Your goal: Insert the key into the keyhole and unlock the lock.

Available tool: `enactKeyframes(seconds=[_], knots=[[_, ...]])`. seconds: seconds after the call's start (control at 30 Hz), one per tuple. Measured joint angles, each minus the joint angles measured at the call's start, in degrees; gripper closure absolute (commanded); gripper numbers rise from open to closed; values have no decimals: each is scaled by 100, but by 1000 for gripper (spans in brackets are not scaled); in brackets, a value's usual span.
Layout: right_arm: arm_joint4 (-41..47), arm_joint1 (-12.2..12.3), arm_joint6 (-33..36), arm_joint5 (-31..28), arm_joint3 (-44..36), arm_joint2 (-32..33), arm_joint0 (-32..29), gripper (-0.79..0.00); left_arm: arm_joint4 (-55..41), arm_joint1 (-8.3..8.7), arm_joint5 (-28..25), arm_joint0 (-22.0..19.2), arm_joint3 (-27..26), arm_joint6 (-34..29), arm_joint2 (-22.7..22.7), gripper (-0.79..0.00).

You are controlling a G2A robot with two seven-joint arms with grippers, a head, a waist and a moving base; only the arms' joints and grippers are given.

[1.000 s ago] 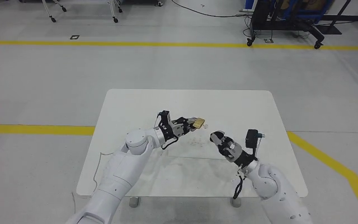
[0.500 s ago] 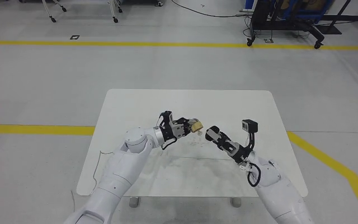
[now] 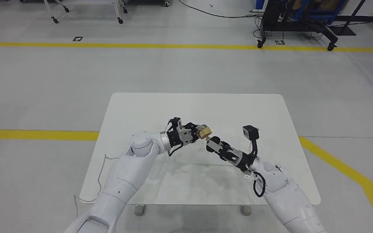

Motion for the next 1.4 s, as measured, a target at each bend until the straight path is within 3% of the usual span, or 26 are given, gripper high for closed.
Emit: enactKeyframes(seconds=[0.53, 0.57, 0.6, 0.63, 0.67, 0.83, 1.2, 1.3, 1.4], knots=[[-152, -39, -340, 286, 291, -153, 251, 0, 47, 13, -181, -71, 68, -40, 64, 0], [-206, -34, -369, 225, 267, -124, 242, -40, 121, 18, -242, -68, 47, 52, 60, 0], [-295, -26, -404, 146, 232, -84, 225, -259, 201, 24, -312, -58, 16, 165, 52, 0], [-479, -12, -478, 27, 167, -3, 191, -385, 313, 34, -408, -32, -38, 339, 37, 0], [-658, 0, -572, -62, 104, 81, 150, -785, 399, 42, -466, -7, -87, 476, 26, 0], [-1807, 35, -1120, -138, -203, 486, -105, -785, 817, 84, -532, 138, -400, 996, 10, 0], [-1767, 53, -1077, -6, -289, 572, -66, -785, 1158, 114, -364, 250, -648, 1287, 77, 0], [-2970, 92, -1363, 235, -775, 842, -137, -785, 1124, 117, -299, 258, -631, 1294, 67, 0], [-5494, 139, -1951, 585, -1581, 1021, -359, -785, 1055, 116, -111, 242, -593, 1274, 73, 0]])
